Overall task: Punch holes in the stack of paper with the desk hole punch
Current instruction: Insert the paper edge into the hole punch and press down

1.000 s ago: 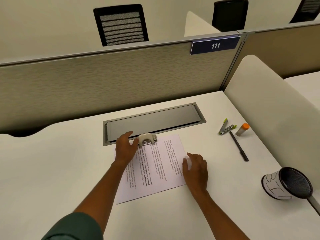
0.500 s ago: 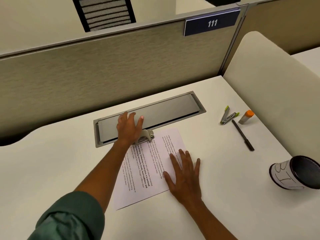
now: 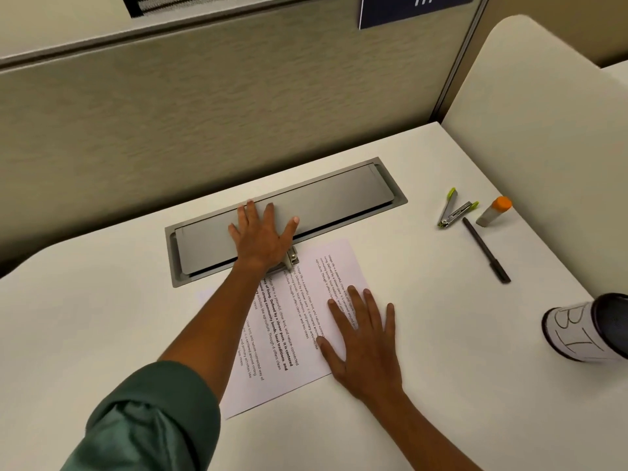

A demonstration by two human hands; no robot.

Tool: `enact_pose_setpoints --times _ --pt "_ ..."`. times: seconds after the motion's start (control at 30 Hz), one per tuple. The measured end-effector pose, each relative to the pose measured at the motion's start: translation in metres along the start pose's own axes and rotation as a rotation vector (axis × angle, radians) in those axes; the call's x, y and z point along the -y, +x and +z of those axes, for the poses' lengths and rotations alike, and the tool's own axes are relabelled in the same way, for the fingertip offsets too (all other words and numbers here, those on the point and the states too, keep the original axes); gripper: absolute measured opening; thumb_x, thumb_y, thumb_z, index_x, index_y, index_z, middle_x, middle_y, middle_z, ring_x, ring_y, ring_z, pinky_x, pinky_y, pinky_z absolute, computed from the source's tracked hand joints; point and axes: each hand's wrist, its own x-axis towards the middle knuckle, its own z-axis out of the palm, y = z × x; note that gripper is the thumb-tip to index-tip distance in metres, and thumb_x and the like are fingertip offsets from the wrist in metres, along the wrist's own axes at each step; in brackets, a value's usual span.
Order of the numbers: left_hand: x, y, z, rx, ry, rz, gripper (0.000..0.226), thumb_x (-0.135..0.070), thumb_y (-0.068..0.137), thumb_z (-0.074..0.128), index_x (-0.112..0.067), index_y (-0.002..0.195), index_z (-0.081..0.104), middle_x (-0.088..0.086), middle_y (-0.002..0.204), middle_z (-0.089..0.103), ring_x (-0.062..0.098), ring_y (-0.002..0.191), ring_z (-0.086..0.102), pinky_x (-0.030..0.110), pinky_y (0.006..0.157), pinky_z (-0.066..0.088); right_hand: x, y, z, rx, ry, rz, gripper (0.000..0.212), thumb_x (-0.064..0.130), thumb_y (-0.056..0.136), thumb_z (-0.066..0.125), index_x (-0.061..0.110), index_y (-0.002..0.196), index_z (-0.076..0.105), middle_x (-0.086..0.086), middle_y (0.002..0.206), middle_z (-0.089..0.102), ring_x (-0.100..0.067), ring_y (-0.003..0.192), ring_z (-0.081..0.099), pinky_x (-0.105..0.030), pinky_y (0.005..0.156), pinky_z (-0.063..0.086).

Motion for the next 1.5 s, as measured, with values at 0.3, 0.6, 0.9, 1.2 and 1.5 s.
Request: enact_pose_setpoints --times 0.3,0.6,0.9,1.2,1.5 --pt "0.001 0.004 0.006 0.02 0.029 -0.011 0.074 -0.068 0.093 0.023 -0.028 0.154 0.012 0.014 0.164 -0.006 0.032 0.15 -0.011 0.061 0.118 -0.002 0.0 0.001 0.0 0.016 -0.004 0.003 0.069 0.071 0.089 0.03 0.035 0.148 0.031 -0.003 0.162 0.018 -0.026 0.15 0.012 -0.063 0.115 0.015" --pt "0.002 0.011 0.01 0.075 0.085 -0.008 0.067 -0.06 0.098 0.014 -0.032 0.153 -0.011 0.013 0.16 -0.025 0.031 0.148 -0.022 0.064 0.116 -0.008 0.001 0.002 0.0 0.027 -0.019 0.0 0.071 0.072 0.089 0.031 0.034 0.149 0.029 -0.004 0.162 0.016 -0.027 0.15 0.012 -0.063 0.115 0.015" --pt "0.0 0.011 0.013 0.08 0.1 -0.02 0.064 -0.055 0.1 0.013 -0.034 0.151 -0.018 0.012 0.158 -0.03 0.03 0.147 -0.026 0.068 0.112 -0.01 0.0 0.002 0.0 0.029 -0.03 -0.004 0.071 0.071 0.089 0.031 0.034 0.149 0.03 -0.003 0.162 0.015 -0.026 0.15 0.01 -0.063 0.115 0.015" --pt "0.0 0.012 0.011 0.106 0.114 -0.016 0.064 -0.056 0.099 0.012 -0.035 0.151 -0.019 0.011 0.157 -0.033 0.029 0.146 -0.029 0.07 0.11 -0.013 0.002 0.001 -0.004 0.047 -0.04 -0.005 0.073 0.072 0.089 0.028 0.032 0.15 0.028 -0.004 0.162 0.014 -0.027 0.15 0.01 -0.063 0.115 0.016" --pt "0.0 0.012 0.012 0.103 0.092 -0.022 0.065 -0.056 0.099 0.014 -0.033 0.151 -0.018 0.011 0.158 -0.031 0.028 0.146 -0.028 0.069 0.111 -0.012 0.001 0.001 -0.002 0.052 -0.037 -0.006 0.075 0.073 0.088 0.029 0.033 0.151 0.025 -0.004 0.163 0.011 -0.028 0.15 0.009 -0.063 0.115 0.016"
